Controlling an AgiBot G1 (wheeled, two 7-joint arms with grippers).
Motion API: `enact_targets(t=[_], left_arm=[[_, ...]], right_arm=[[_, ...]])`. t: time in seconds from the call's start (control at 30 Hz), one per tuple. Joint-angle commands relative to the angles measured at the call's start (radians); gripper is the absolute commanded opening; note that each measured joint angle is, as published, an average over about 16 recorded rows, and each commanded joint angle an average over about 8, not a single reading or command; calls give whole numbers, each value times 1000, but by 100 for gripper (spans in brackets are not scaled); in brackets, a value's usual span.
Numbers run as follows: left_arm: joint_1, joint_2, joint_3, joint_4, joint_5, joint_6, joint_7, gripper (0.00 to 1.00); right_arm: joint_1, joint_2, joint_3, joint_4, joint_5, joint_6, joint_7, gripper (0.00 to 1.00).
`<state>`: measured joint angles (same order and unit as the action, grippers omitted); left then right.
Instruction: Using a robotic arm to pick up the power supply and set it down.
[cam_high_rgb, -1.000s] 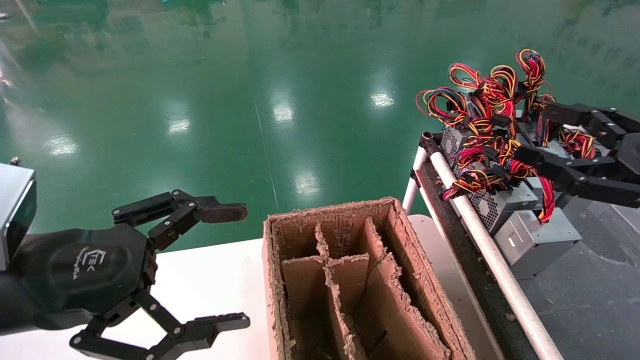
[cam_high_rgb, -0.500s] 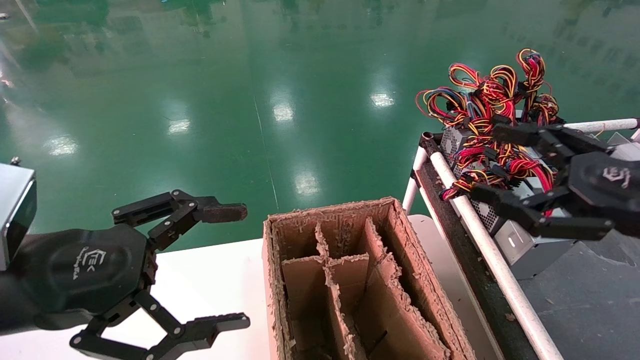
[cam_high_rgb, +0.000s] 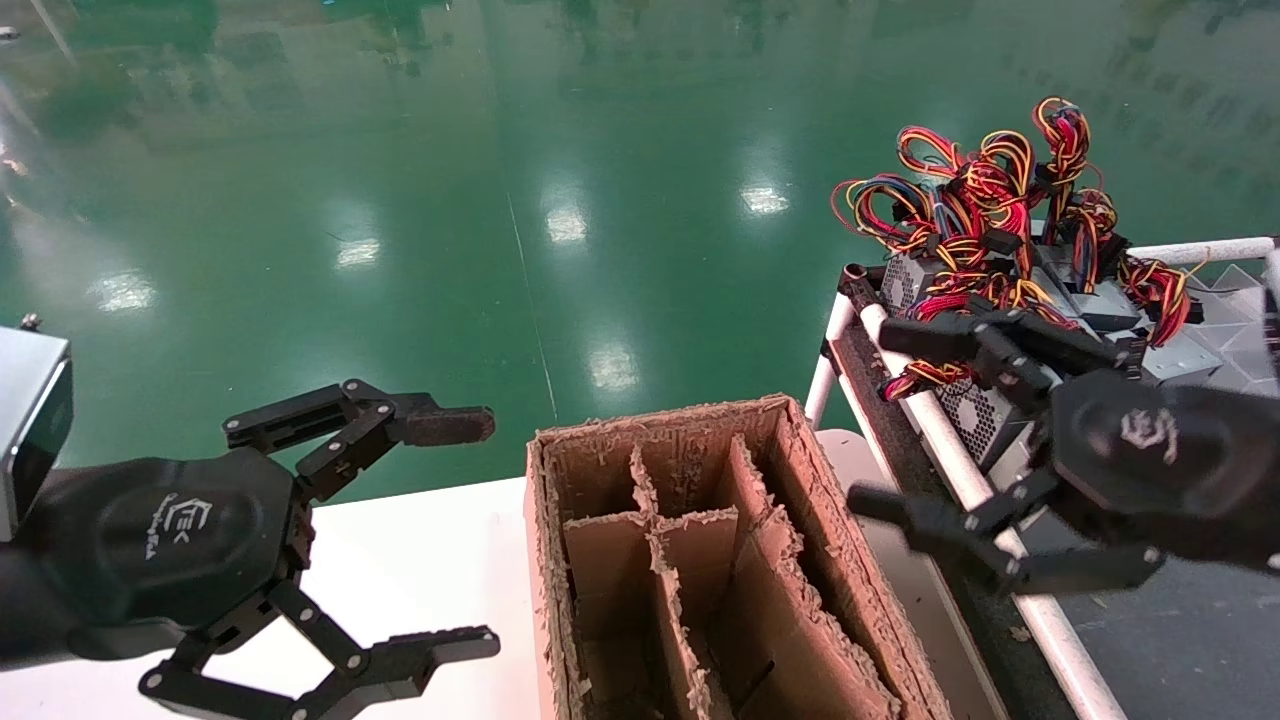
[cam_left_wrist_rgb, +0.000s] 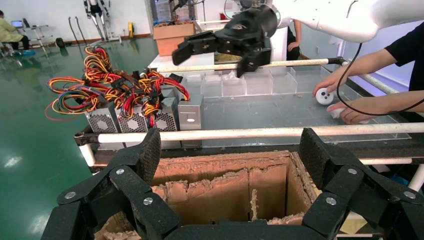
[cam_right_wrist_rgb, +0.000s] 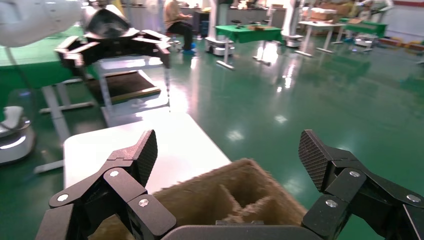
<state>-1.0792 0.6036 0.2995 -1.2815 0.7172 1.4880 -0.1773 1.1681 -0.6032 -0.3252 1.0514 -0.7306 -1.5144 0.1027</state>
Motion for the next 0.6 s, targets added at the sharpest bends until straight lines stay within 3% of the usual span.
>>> enact_targets(t=[0.03, 0.4, 0.6], left_arm=[[0, 0, 0, 0, 0, 0, 0, 100], [0, 0, 1, 0, 0, 0, 0, 100], [0, 0, 1, 0, -1, -1, 0, 100]], right_arm=[[-15, -1, 7, 38, 0, 3, 14, 100], [-92, -8, 44, 228, 0, 17, 82, 100], [-106, -9, 52, 264, 1, 20, 92, 100]])
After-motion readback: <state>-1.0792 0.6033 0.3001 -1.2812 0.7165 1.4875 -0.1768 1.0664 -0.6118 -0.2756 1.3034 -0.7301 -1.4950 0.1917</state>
